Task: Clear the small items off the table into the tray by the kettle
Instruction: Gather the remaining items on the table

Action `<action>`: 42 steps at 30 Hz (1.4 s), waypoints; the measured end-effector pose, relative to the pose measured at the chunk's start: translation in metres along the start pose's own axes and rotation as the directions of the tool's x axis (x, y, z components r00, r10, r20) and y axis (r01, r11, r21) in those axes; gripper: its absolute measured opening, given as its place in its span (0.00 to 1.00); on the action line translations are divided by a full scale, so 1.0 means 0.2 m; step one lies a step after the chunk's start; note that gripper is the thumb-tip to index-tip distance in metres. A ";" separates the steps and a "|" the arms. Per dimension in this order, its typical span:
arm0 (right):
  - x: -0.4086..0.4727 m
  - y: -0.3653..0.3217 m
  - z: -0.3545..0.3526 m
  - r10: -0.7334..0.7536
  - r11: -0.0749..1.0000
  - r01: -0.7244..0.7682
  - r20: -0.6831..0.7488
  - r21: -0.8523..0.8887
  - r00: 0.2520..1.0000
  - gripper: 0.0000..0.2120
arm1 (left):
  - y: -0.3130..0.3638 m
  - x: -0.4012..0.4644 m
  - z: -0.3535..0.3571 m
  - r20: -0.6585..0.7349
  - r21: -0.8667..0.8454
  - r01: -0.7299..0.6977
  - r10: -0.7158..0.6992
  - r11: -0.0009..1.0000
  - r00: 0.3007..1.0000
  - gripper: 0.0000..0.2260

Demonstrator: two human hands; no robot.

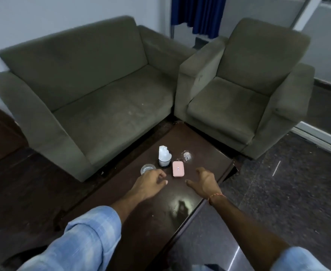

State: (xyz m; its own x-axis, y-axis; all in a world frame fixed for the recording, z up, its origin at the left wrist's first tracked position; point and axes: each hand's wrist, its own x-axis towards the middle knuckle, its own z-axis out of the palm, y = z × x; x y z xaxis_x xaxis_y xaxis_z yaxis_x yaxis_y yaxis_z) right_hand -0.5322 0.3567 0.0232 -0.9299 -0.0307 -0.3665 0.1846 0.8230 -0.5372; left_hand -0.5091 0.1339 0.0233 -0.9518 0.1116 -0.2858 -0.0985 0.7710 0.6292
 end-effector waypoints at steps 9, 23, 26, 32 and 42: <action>0.62 -0.03 0.19 0.091 0.993 -0.076 0.191 -0.086 0.977 0.33 | -0.21 0.21 0.08 0.038 -0.074 0.236 -0.233 0.969 0.972 0.13; 1.32 0.17 0.81 0.315 0.936 -0.237 0.319 -0.260 0.894 0.54 | -0.44 0.40 0.43 0.118 -0.212 0.474 -0.459 0.855 0.881 0.11; 1.38 0.20 0.89 0.281 0.945 -0.191 0.359 -0.266 0.890 0.42 | -0.45 0.39 0.47 0.112 -0.224 0.488 -0.475 0.844 0.873 0.11; 1.37 0.20 0.90 0.246 0.949 -0.132 0.412 -0.286 0.877 0.34 | -0.44 0.35 0.47 0.103 -0.215 0.506 -0.496 0.835 0.862 0.11; 1.07 0.03 0.57 0.245 0.944 -0.201 0.150 -0.260 0.958 0.41 | -0.24 0.27 0.27 0.016 -0.197 0.449 -0.455 0.871 0.890 0.11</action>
State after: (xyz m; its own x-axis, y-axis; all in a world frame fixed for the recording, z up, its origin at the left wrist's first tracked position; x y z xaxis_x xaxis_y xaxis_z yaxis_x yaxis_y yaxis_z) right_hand -0.6939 0.2909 -0.1449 -0.7977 0.0869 -0.5968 0.2781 0.9311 -0.2361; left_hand -0.5410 0.1358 -0.0617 -0.7977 -0.2418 -0.5525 -0.5708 0.5985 0.5621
